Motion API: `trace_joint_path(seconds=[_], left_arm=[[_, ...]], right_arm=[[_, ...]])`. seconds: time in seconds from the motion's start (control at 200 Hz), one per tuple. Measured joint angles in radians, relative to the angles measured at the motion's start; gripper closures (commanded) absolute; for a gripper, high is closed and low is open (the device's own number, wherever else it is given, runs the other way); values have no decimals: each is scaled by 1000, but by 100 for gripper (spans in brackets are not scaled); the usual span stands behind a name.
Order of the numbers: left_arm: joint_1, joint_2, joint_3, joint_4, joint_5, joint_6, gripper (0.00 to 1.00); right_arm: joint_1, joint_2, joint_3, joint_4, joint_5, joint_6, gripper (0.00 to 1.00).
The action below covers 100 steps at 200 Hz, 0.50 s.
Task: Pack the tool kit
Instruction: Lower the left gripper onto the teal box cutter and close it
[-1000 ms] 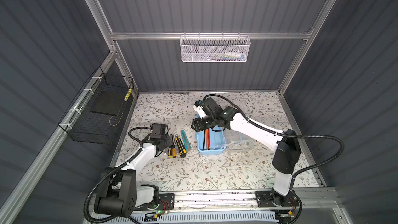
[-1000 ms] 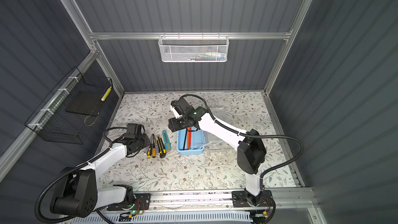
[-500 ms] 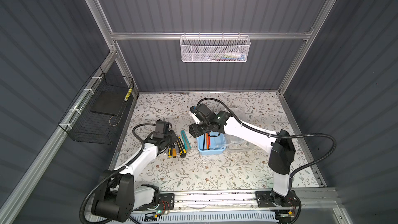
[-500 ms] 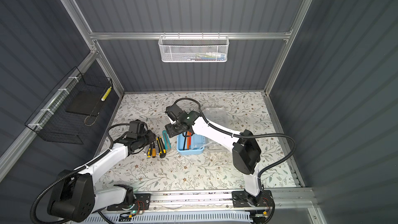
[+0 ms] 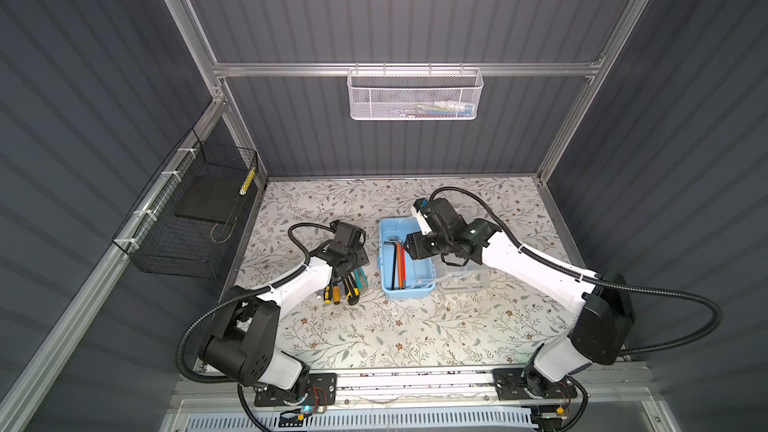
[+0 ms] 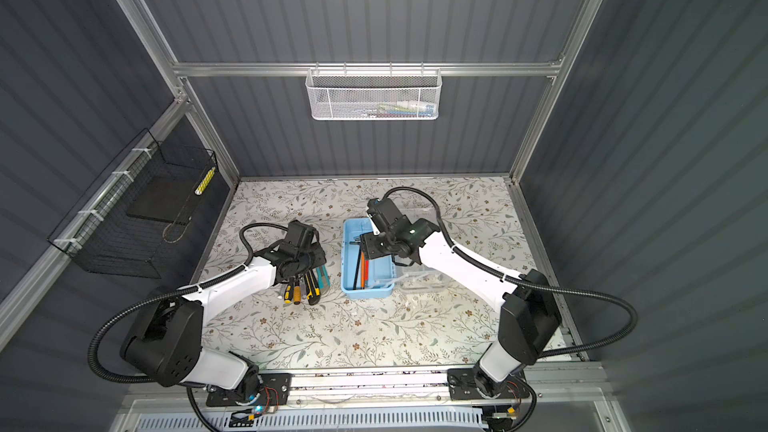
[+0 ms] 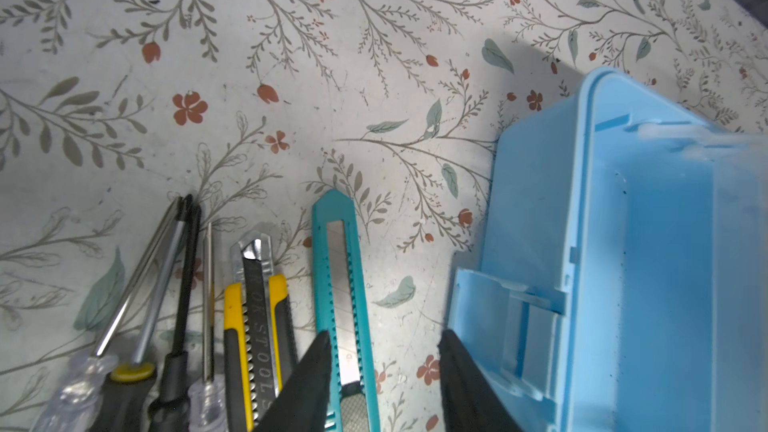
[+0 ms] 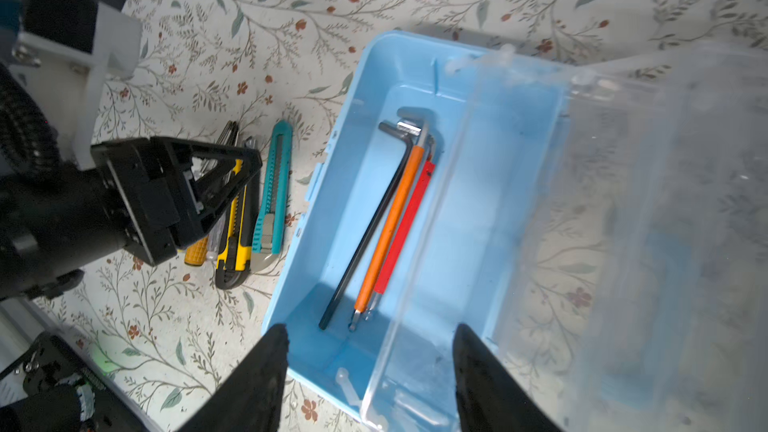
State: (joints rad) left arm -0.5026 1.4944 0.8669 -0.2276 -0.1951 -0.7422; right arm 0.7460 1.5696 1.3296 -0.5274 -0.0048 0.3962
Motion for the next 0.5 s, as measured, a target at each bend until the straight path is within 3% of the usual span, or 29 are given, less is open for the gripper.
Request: trace_joint_path(seconds=[0.5], left_arm=[[-47,109,24,-50,-90,-42,52]], right_arm=[[-65,-63,-97,75,-60,0,33]])
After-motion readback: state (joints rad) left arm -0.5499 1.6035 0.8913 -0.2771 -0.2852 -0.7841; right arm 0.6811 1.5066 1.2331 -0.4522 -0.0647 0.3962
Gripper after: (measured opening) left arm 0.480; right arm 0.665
